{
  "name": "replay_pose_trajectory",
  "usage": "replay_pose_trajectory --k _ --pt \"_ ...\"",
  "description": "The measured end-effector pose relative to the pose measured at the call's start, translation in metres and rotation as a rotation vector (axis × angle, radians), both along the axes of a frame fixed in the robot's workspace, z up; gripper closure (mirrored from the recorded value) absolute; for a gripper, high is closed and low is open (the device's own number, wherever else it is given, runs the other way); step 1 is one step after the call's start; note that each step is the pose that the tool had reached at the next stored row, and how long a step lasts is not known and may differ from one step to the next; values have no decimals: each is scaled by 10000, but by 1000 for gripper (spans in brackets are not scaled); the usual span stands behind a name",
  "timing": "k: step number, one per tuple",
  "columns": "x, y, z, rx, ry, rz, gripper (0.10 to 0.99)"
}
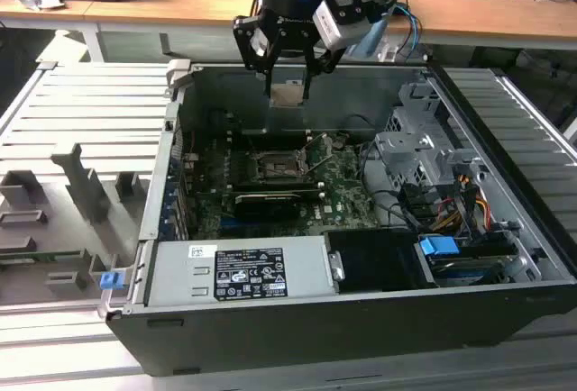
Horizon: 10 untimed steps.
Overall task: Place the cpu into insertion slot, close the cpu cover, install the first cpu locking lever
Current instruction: 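Place the cpu into insertion slot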
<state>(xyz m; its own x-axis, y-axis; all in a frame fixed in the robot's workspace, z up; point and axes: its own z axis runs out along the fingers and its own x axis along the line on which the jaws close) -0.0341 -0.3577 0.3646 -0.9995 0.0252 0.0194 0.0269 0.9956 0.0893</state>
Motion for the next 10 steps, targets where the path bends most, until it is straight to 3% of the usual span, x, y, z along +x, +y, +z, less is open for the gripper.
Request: replay_pose_trajectory --k 2,4,10 --pt "0 0 -3 1 -1 -916 553" --pt "-4 0 -12 2 0 -1448 553" --pt "-5 0 -58 1 4 -1502 553"
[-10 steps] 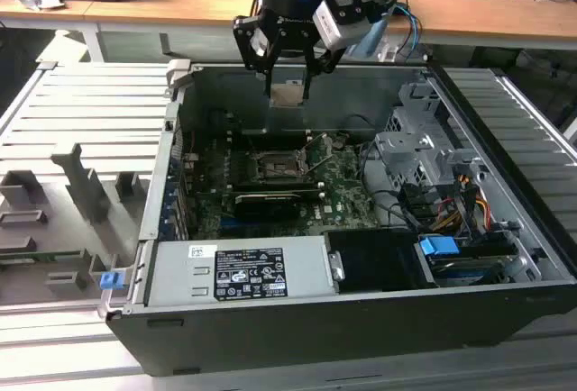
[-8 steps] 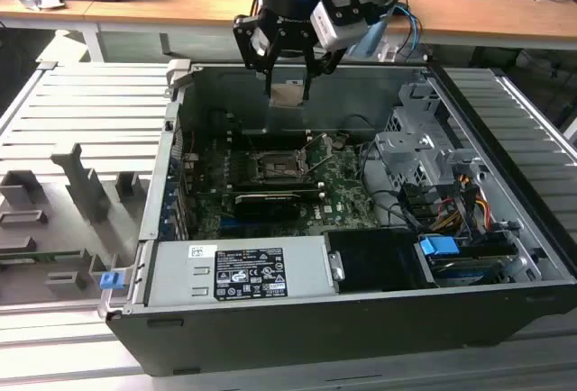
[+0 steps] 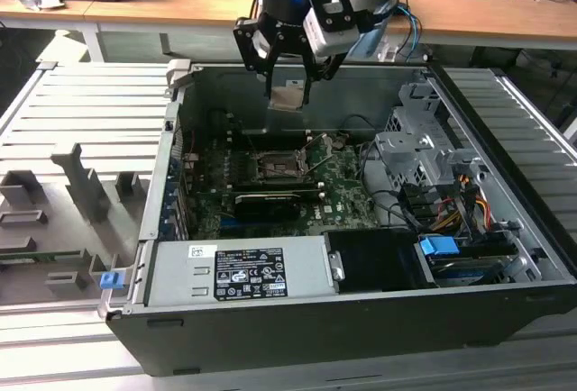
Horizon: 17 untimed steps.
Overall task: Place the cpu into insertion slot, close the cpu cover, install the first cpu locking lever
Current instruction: 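Place the cpu into insertion slot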
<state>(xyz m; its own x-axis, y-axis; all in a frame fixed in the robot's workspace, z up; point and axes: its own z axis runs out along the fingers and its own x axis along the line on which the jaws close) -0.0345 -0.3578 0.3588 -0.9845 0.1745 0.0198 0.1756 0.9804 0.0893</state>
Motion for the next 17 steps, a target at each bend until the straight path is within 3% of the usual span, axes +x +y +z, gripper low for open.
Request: replay_pose_trajectory --k 6,9,11,17 --pt "0 0 -17 -2 1 -861 553" --pt "0 0 -45 -1 2 -2285 553" --pt "0 0 -83 -1 1 -2821 553" --pt "0 0 -160 -2 8 -2917 553"
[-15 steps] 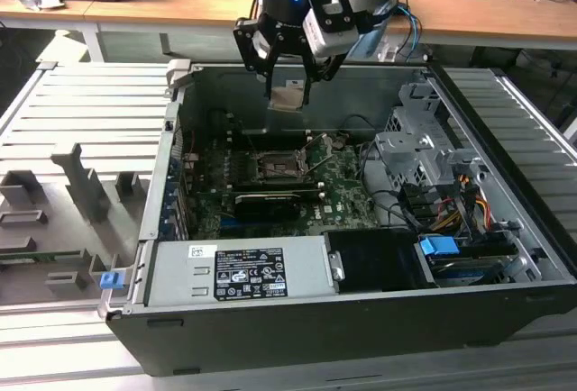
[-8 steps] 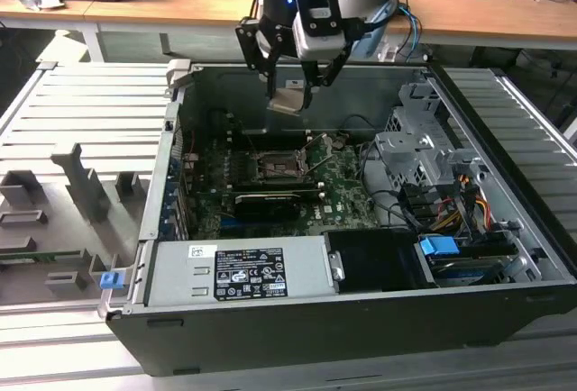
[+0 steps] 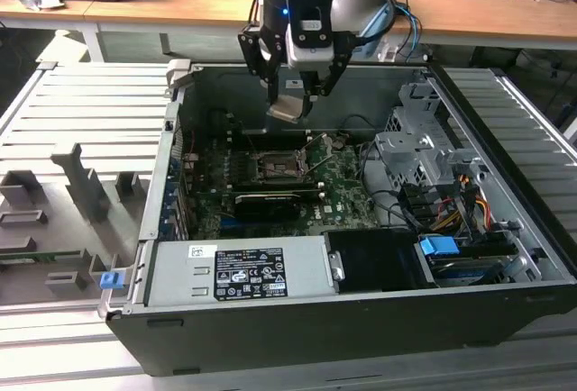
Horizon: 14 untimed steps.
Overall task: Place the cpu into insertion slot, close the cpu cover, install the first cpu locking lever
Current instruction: 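Place the cpu into insertion slot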
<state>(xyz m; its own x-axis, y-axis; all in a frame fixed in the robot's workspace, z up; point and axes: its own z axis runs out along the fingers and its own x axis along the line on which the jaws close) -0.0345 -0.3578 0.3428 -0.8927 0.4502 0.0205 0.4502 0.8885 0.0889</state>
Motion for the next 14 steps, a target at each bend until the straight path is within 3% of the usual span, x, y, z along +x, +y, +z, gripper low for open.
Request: replay_pose_trajectory --k 14 --pt "0 0 -122 0 47 -70 553"
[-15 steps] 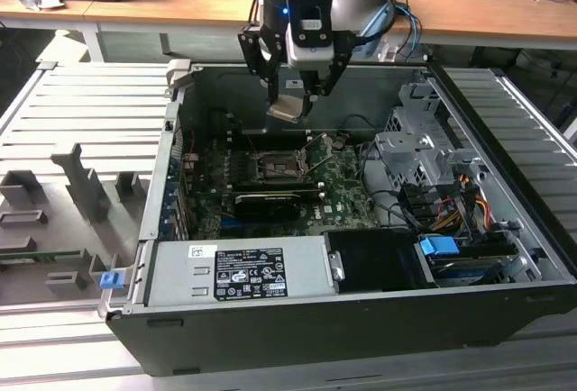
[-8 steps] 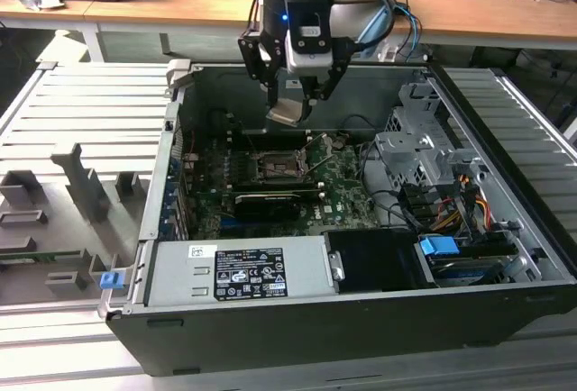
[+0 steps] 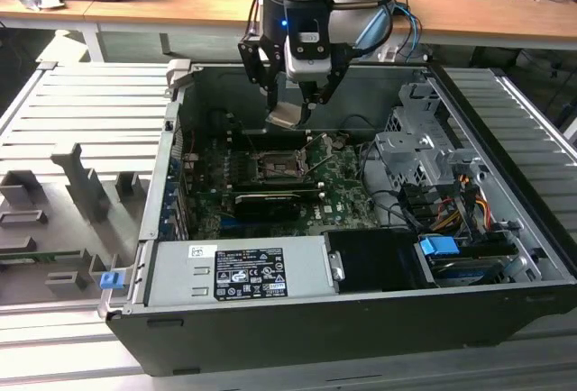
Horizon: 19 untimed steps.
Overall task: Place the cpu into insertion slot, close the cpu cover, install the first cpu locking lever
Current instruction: 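Place the cpu into insertion slot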
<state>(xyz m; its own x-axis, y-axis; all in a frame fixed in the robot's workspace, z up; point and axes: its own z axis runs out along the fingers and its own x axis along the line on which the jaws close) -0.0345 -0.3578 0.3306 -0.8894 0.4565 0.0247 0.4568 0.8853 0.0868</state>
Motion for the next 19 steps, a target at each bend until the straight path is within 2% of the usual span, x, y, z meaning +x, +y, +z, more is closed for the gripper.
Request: replay_pose_trajectory --k 16,19 --pt "0 0 -61 -1 19 -404 553" --pt "0 0 -68 0 18 -953 553"
